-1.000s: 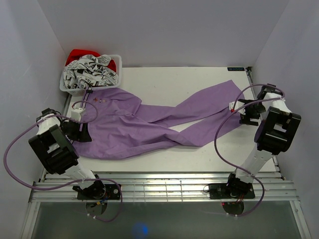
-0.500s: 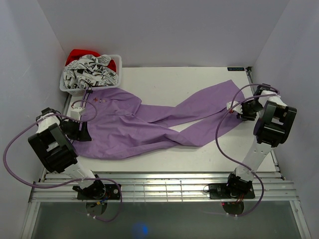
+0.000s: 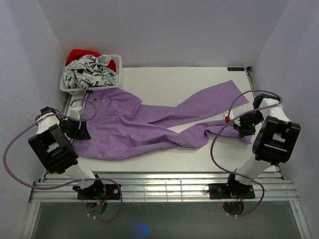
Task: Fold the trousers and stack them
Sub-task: Flatten the trousers out
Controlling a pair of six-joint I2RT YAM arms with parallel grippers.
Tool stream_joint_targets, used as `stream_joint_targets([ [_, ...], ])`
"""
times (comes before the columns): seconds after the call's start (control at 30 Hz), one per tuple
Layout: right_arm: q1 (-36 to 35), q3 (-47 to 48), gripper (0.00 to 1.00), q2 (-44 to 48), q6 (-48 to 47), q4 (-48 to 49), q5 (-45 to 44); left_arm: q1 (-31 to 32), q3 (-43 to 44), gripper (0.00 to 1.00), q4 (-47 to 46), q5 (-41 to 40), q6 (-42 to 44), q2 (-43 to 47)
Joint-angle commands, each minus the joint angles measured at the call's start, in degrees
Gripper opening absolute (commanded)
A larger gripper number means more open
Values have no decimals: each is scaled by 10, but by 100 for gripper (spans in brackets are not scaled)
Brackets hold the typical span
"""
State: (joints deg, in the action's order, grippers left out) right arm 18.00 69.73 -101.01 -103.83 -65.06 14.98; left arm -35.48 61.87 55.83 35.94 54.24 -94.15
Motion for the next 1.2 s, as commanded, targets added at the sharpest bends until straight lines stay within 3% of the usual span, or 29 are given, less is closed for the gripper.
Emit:
stream_joint_targets([
  [0.0,15,-15,8,116,16,-100,15,2,-8,68,-23,24,-7,38],
  [0.17,27,-91,8,303,-41,-101,-47,1,-41,62,-82,4,-31,65],
  [0.33,57,-1,8,351,-24,-101,14,0,-57,60,-103,4,-39,90],
  [0.47,71,154,8,222,83,-100,53,-4,-71,54,-156,8,-69,119],
  [0.7,67,339,8,-140,249,-100,-42,-6,-71,39,-208,-43,-117,81],
  [0.97,57,338,8,-291,350,-33,-89,-27,-46,42,-172,-54,-101,64],
  [1.17,55,341,8,-301,359,-5,-84,-59,-19,61,-153,-53,-96,54],
])
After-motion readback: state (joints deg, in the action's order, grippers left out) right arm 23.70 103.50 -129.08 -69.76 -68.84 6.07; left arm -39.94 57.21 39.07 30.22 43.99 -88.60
